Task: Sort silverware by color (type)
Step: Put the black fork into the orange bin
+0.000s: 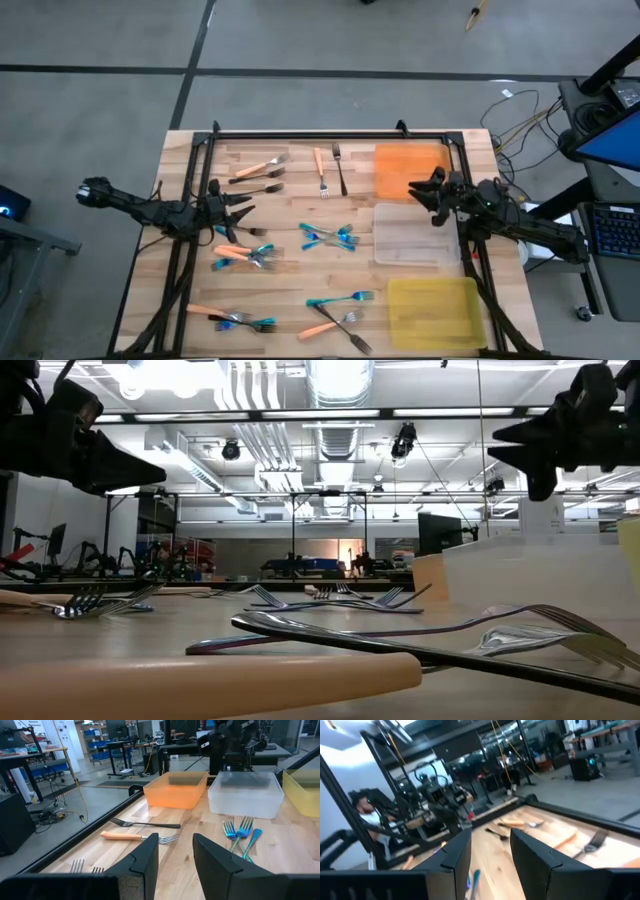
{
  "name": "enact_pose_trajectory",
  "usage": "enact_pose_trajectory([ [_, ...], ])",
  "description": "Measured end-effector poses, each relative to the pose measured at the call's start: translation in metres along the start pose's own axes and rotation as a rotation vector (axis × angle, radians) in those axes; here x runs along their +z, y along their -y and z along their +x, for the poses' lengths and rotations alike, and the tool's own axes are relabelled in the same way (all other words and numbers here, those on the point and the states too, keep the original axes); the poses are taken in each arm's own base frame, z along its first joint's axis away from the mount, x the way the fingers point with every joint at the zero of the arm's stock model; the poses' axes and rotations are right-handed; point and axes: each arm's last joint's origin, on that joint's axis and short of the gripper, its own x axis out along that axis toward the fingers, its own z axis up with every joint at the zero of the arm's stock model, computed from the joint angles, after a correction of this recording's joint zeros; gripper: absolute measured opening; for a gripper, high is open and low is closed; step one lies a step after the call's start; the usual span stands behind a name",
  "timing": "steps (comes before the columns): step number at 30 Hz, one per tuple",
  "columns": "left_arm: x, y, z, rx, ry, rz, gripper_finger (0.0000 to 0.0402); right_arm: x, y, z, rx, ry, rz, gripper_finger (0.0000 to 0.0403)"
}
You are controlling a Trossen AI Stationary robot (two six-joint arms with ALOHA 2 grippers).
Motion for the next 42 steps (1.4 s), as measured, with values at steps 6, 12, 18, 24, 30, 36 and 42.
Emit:
enact_pose_trajectory([
  [6, 0.0, 0.0, 0.0, 0.0, 0.0, 0.0, 0.0103, 0.005, 0.0, 0.002, -0.043, 0.033, 0.08, 0.0128],
  [12, 0.0, 0.0, 0.0, 0.0, 0.0, 0.0, 0.0103, 0.027, -0.002, 0.017, -0.293, -0.093, 0.068, 0.0128],
  [18, 0.0, 0.0, 0.0, 0.0, 0.0, 0.0, 0.0103, 0.048, -0.003, 0.061, -0.465, -0.345, 0.068, 0.0128],
  [24, 0.0, 0.0, 0.0, 0.0, 0.0, 0.0, 0.0103, 0.062, 0.002, 0.112, -0.58, -0.571, 0.067, 0.0128],
  [30, 0.0, 0.0, 0.0, 0.0, 0.0, 0.0, 0.0103, 0.078, 0.019, 0.156, -0.699, -0.749, 0.054, 0.0128],
  [36, 0.0, 0.0, 0.0, 0.0, 0.0, 0.0, 0.0103, 0.092, 0.039, 0.187, -0.713, -0.856, 0.093, 0.0131],
  [42, 0.0, 0.0, 0.0, 0.0, 0.0, 0.0, 0.0103, 0.088, 0.053, 0.216, -0.668, -0.916, 0.125, 0.0164],
])
